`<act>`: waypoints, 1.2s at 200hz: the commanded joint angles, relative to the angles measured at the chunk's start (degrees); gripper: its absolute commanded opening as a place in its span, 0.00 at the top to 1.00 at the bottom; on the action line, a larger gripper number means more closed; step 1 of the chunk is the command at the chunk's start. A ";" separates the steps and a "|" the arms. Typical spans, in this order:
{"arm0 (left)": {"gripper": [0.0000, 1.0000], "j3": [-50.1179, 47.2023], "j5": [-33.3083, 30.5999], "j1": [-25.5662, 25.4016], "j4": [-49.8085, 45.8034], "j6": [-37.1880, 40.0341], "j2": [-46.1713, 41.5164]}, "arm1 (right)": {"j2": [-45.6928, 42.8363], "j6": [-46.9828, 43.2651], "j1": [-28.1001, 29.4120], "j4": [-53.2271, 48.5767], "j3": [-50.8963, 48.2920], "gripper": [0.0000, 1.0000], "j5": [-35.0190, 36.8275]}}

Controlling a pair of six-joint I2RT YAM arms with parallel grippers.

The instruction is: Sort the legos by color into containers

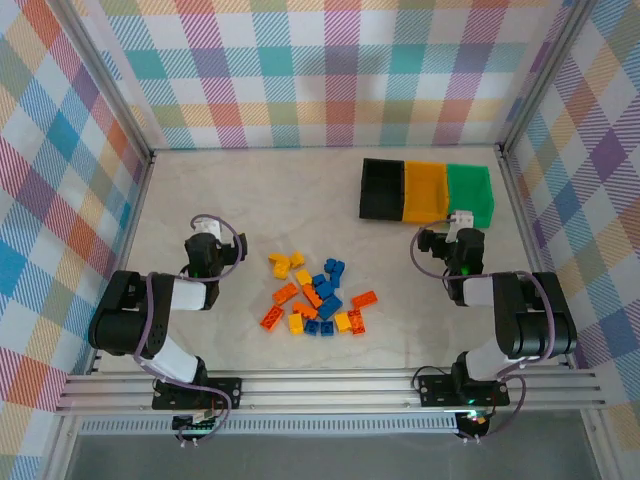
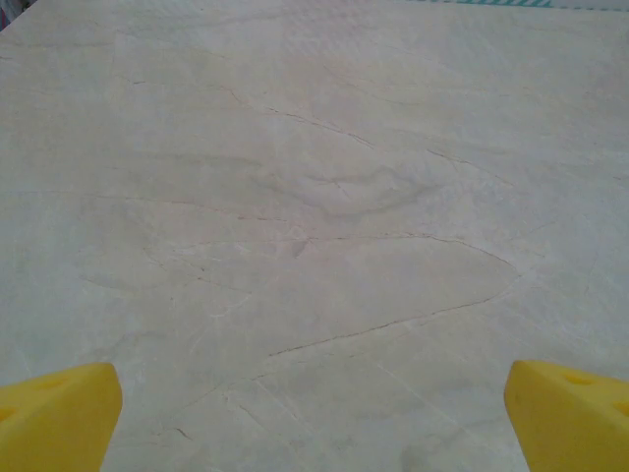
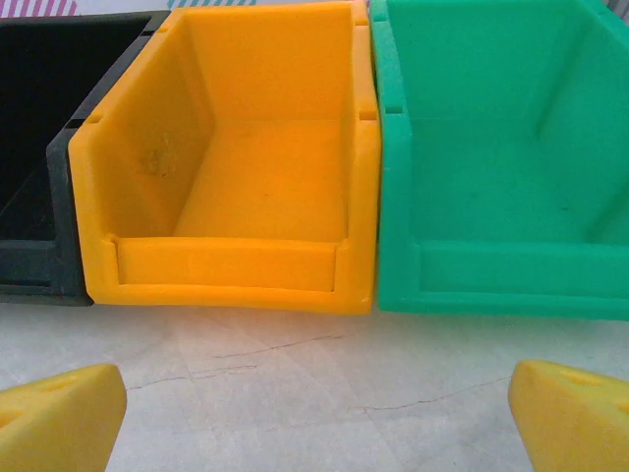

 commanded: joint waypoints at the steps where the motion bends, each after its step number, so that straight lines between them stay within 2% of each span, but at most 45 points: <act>1: 0.00 0.38 1.06 0.70 0.78 0.06 -0.11 | 0.18 0.33 0.11 2.15 -0.33 0.00 -0.96; 240: 0.00 0.29 1.21 0.82 0.87 0.11 -0.19 | 0.24 0.63 0.06 1.53 0.02 0.00 -1.09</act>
